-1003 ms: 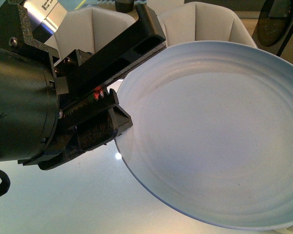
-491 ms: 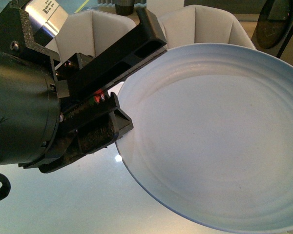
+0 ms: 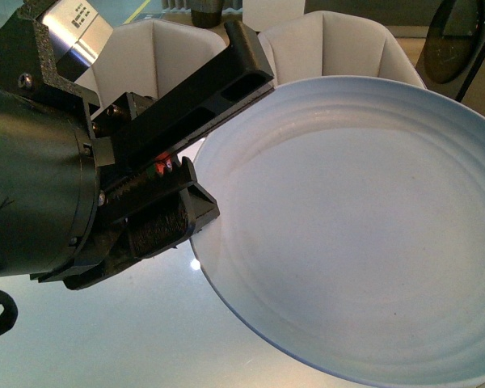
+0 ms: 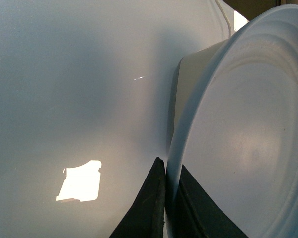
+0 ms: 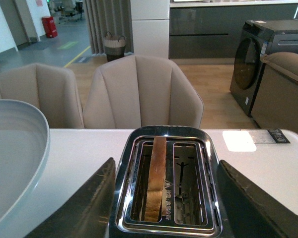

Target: Left arm holds plate, right arm toasts bread

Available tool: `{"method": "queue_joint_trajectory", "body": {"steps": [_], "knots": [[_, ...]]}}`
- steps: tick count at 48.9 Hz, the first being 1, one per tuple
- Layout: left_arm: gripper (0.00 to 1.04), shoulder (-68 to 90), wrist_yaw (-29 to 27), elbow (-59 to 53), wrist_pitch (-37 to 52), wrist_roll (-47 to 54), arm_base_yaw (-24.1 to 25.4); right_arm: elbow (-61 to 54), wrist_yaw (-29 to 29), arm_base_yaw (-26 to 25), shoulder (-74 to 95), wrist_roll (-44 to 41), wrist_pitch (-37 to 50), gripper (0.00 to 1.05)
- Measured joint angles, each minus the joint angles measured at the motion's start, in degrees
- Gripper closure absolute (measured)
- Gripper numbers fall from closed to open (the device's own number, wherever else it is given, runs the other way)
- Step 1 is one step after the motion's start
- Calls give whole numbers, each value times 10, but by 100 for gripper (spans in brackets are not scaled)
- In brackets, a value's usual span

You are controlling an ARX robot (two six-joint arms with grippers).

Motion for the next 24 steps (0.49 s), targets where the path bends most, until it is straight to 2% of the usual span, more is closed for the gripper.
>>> {"method": "queue_joint_trajectory", "body": {"steps": [10, 24], "knots": [[102, 0, 0, 0, 0, 0, 0, 0, 0, 0, 0, 0, 0, 8], [102, 0, 0, 0, 0, 0, 0, 0, 0, 0, 0, 0, 0, 9]]}}
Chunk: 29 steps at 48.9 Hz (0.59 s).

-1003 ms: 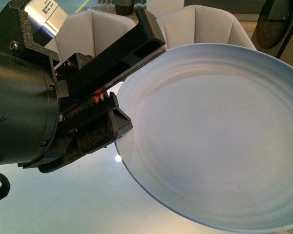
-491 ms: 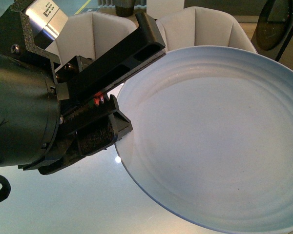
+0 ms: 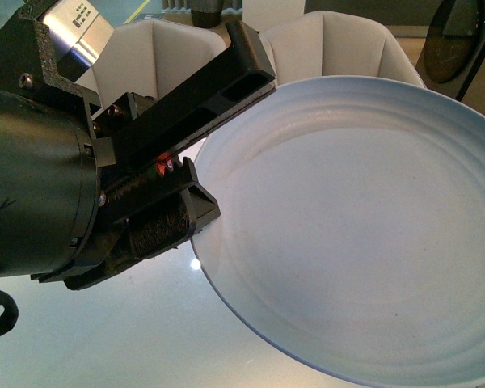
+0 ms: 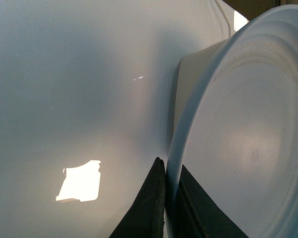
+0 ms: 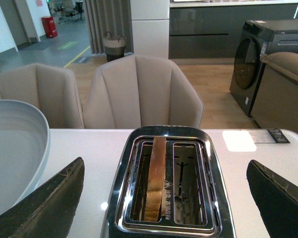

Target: Left arm holds plate, right arm toasts bread

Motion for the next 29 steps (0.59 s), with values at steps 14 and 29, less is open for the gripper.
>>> {"method": "queue_joint_trajectory", "body": {"steps": [14, 29], "knots": [[102, 0, 0, 0, 0, 0, 0, 0, 0, 0, 0, 0, 0, 9], [102, 0, 0, 0, 0, 0, 0, 0, 0, 0, 0, 0, 0, 9]]}}
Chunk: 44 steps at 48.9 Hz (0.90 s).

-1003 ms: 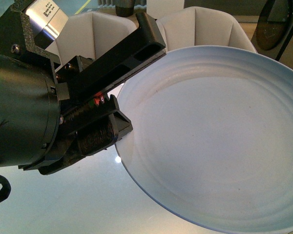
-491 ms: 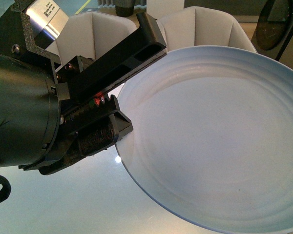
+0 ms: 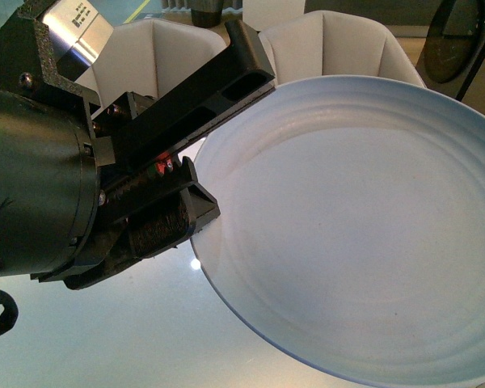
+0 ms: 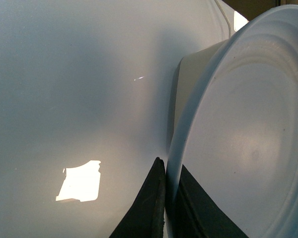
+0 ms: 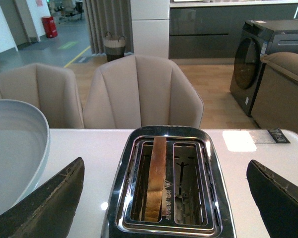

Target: Left arm holds plate, right arm toasts bread

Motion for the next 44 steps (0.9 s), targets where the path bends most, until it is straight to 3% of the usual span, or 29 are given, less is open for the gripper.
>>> {"method": "queue_joint_trajectory", "body": {"steps": [3, 7, 9, 24, 30, 44], "knots": [[102, 0, -2, 0, -1, -1, 0, 0, 0, 0, 0, 0, 0, 9], [102, -4, -93, 8, -46, -19, -4, 0, 0, 0, 0, 0, 0, 9], [102, -7, -110, 8, -52, -22, 1, 0, 1, 0, 0, 0, 0, 9], [102, -31, -93, -13, -49, -20, 42, 0, 0, 0, -1, 0, 0, 9], [102, -47, -70, -39, -46, 3, 98, 0, 0, 0, -1, 0, 0, 9], [102, -59, 16, -109, 4, 109, 283, 0, 0, 0, -1, 0, 0, 9]]}}
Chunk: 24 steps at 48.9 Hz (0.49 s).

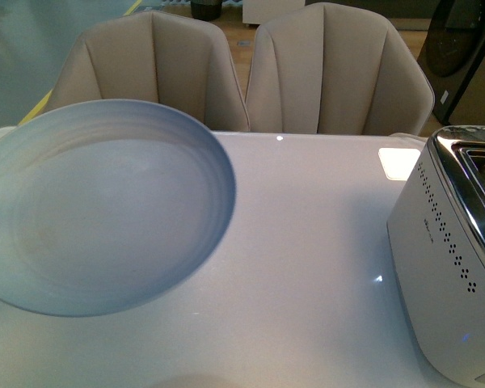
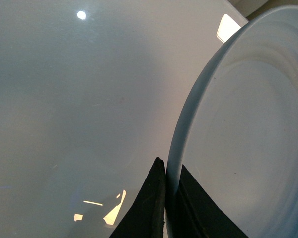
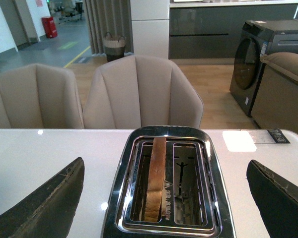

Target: Left arm holds plate, right arm toasts bread

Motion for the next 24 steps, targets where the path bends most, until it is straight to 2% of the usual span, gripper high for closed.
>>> {"method": "queue_joint_trajectory", "body": {"steps": [9, 15, 24], "knots": [[102, 44, 48, -54, 63, 71, 103, 0, 0, 0, 0, 0, 0, 9], [102, 129, 91, -96, 157, 125, 183, 0, 0, 0, 0, 0, 0, 9], [102, 233, 116, -125, 260, 167, 234, 0, 0, 0, 0, 0, 0, 9]]}}
